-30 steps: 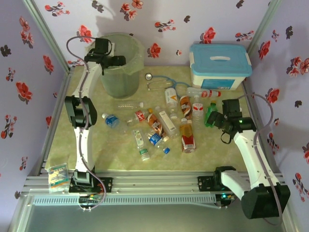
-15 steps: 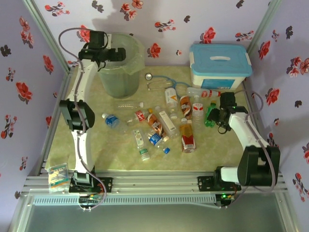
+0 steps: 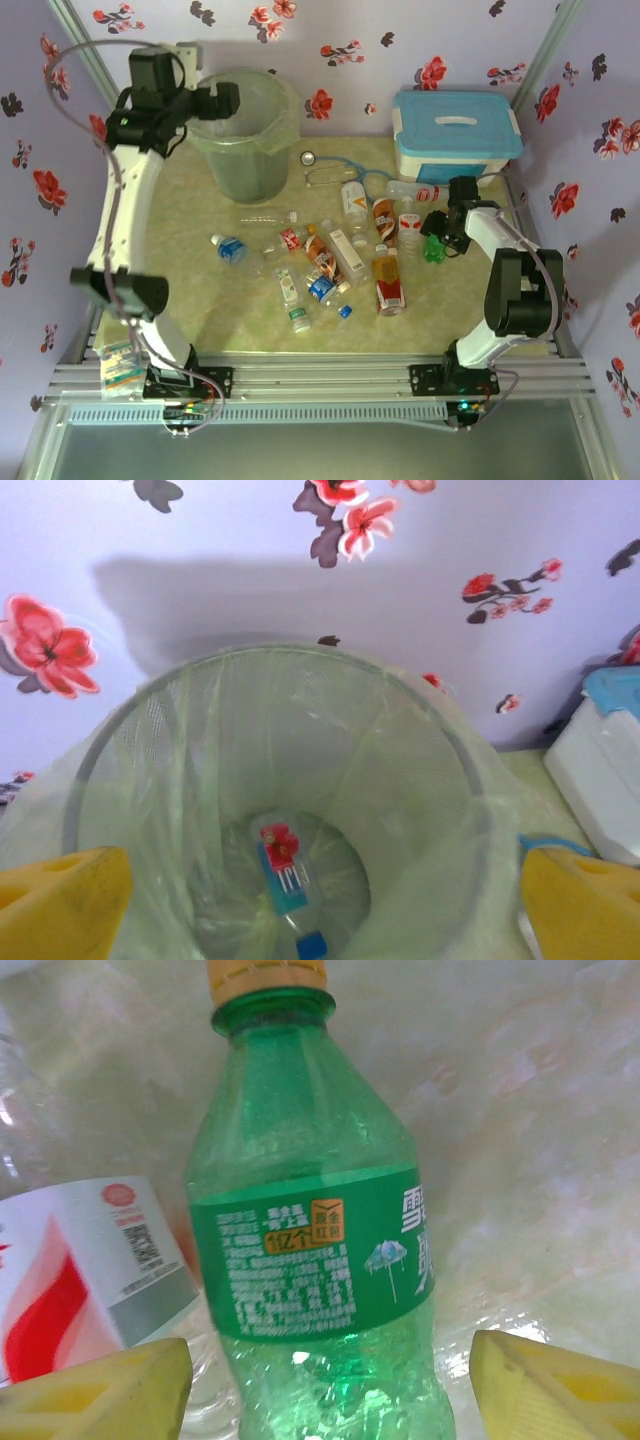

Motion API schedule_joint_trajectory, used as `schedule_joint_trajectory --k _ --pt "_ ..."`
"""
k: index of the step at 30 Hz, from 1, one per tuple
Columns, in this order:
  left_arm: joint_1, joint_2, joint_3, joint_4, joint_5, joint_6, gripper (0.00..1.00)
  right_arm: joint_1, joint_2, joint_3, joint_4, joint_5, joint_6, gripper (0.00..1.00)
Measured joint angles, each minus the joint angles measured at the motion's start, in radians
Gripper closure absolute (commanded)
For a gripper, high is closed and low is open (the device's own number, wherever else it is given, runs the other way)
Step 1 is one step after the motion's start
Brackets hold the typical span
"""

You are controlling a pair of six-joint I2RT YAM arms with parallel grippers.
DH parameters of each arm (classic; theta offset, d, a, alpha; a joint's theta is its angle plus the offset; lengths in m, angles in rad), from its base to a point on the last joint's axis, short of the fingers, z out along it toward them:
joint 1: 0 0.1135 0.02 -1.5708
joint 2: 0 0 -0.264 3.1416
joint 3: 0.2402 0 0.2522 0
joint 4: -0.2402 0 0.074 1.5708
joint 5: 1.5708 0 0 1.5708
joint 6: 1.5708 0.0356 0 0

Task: Put the plastic bottles in the bin

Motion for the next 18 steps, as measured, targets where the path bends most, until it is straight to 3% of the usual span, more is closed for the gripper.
schedule_joint_trajectory --k 4,8,18 --pt "-0.06 -0.274 -0.327 0.052 -0.006 -0.047 0.0 -0.005 0.041 0.0 0.009 -0.012 -0.001 0.26" --pt "-0.132 -0.453 -0.573 0.089 -0.02 -0.121 0.0 -0.011 0.079 0.0 0.03 -0.027 -0.007 0.31" --pt "-0.197 -0.66 -0.98 0.141 -0.047 -0.331 0.0 -0.011 0.088 -0.01 0.044 -0.035 -0.007 0.46"
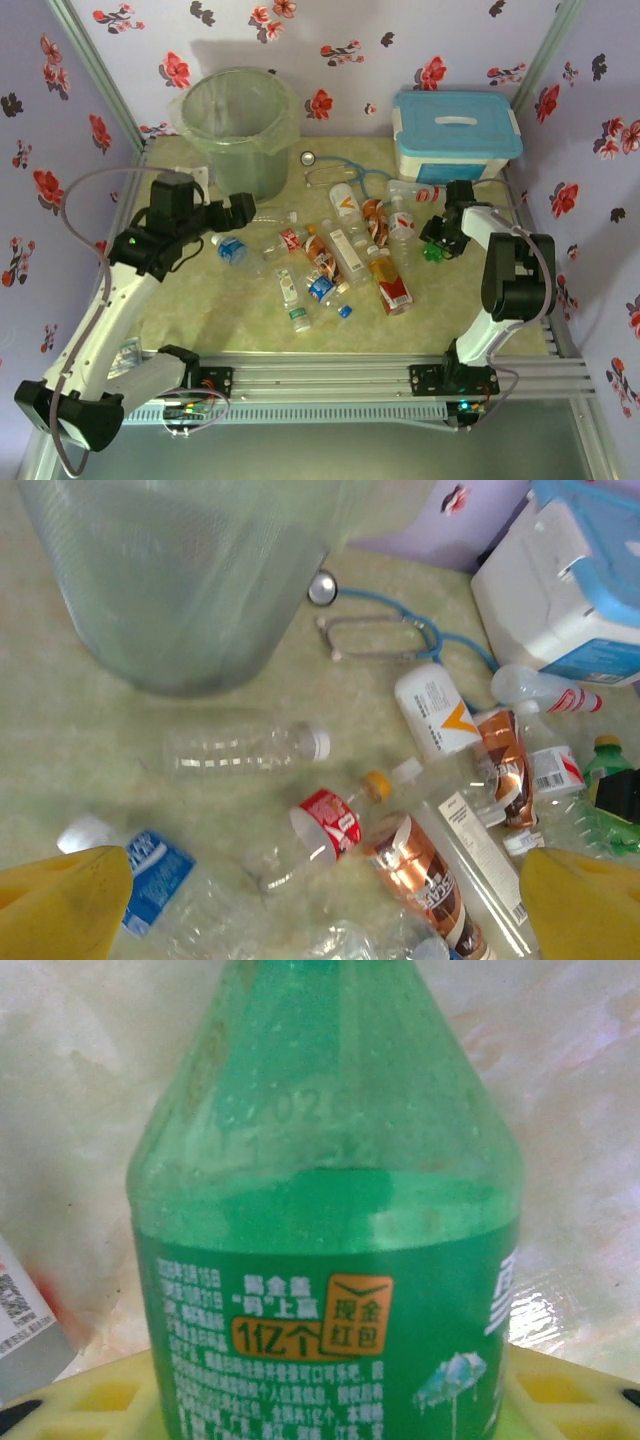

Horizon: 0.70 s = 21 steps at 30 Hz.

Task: Put the plastic bottles in the bin

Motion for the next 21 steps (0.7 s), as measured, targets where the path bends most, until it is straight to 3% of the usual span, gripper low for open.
schedule_joint_trajectory --k 6,15,21 --pt "-0.002 -0.003 -0.093 0.064 0.002 -0.085 0.0 0.0 -0.096 -0.025 -0.043 0.013 -0.003 0.49" --pt "-0.039 0.008 -0.137 0.207 0.037 -0.177 0.0 0.012 -0.382 -0.027 -0.137 -0.03 -0.024 0.51" --pt "-0.108 0.022 -0.138 0.281 0.058 -0.217 0.0 0.192 -0.503 -0.002 -0.141 -0.106 -0.044 0.51"
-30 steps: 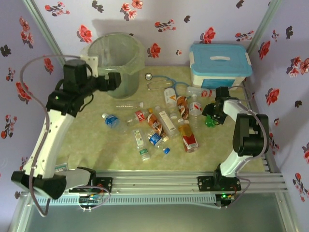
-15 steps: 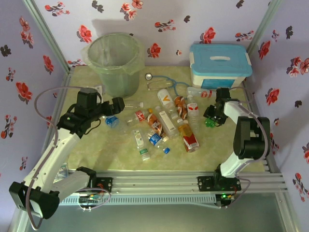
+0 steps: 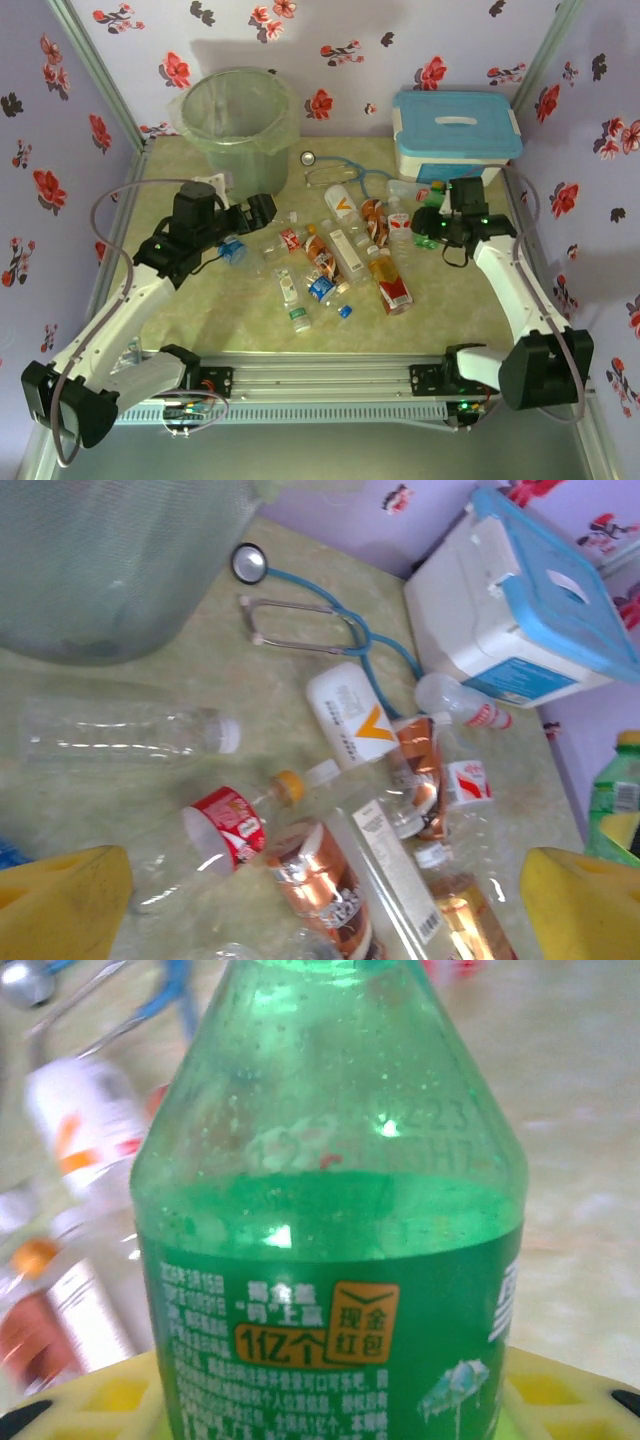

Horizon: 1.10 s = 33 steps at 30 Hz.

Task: Put the plastic bottles in the bin

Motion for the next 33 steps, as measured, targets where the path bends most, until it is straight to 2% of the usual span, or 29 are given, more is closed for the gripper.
schedule_joint_trajectory --k 9,13,18,25,33 --pt "-0.018 0.003 -0.08 0.241 0.161 -0.106 0.0 0.337 0.081 0.096 0.159 -0.259 -0.124 0.5" --pt "-0.018 0.007 -0.115 0.337 0.211 -0.159 0.01 0.446 0.151 0.122 0.217 -0.347 -0.193 0.5" --pt "-0.023 0.01 -0.131 0.404 0.245 -0.203 0.0 0.499 0.226 0.154 0.266 -0.388 -0.226 0.5" --pt "-0.039 0.065 -0.157 0.5 0.281 -0.265 0.0 0.536 0.237 0.154 0.44 -0.397 -0.225 0.51" --pt "-0.047 0.141 -0.159 0.578 0.312 -0.303 0.07 0.568 0.286 0.153 0.544 -0.396 -0.222 0.51"
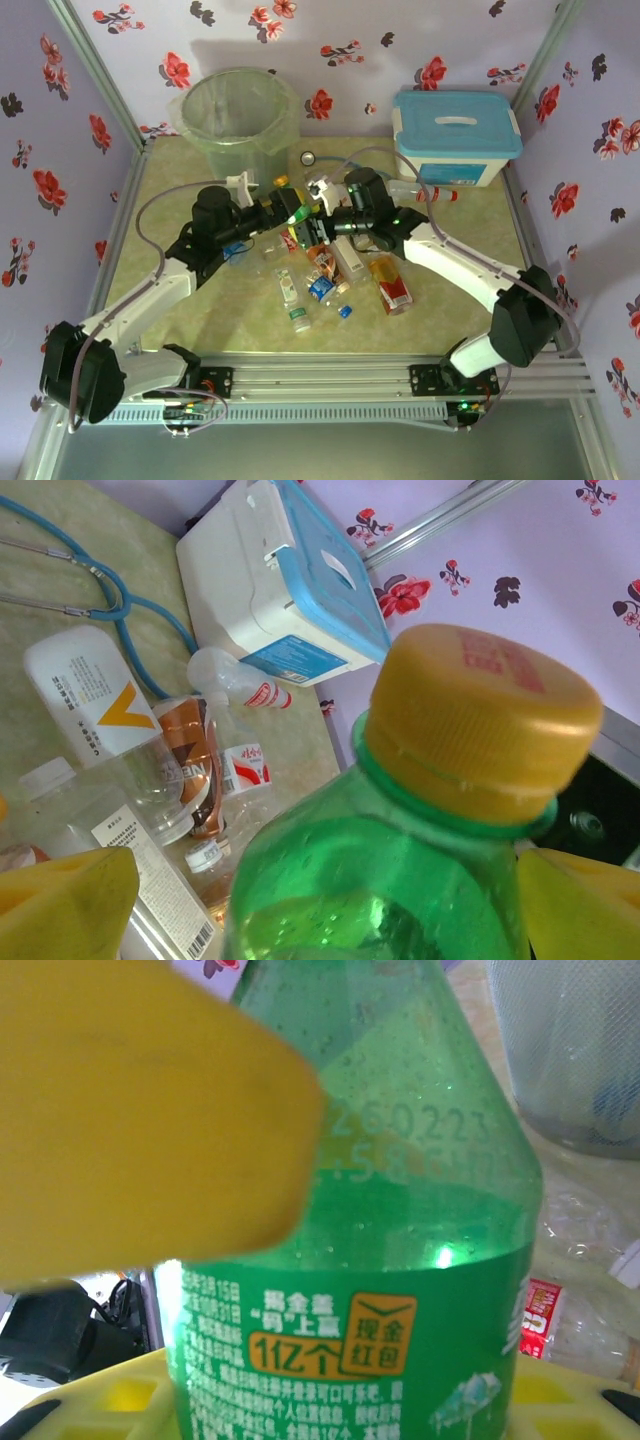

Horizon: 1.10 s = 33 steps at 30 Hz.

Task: Put the plastic bottles in the bin

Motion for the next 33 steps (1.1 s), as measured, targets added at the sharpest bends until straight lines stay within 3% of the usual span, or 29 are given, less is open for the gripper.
schedule_joint_trajectory --k 4,11,18,26,33 --pt "-0.013 0.028 0.001 0.019 0.009 -0.014 0.14 0.006 0.014 0.0 0.032 0.007 0.0 0.52" --pt "-0.017 0.036 0.001 0.035 0.006 -0.012 0.37 0.006 0.033 0.003 0.072 0.022 0.008 0.49" --pt "-0.014 0.045 0.008 0.019 -0.001 0.007 0.41 0.006 0.05 0.011 0.068 0.026 0.017 0.32" --pt "0.016 0.048 0.048 -0.006 0.005 0.008 0.47 0.006 0.049 0.051 0.002 0.087 -0.038 0.01" --pt "0.073 0.051 0.173 -0.154 -0.017 0.072 0.49 -0.03 -0.082 0.009 -0.112 0.166 -0.063 0.01"
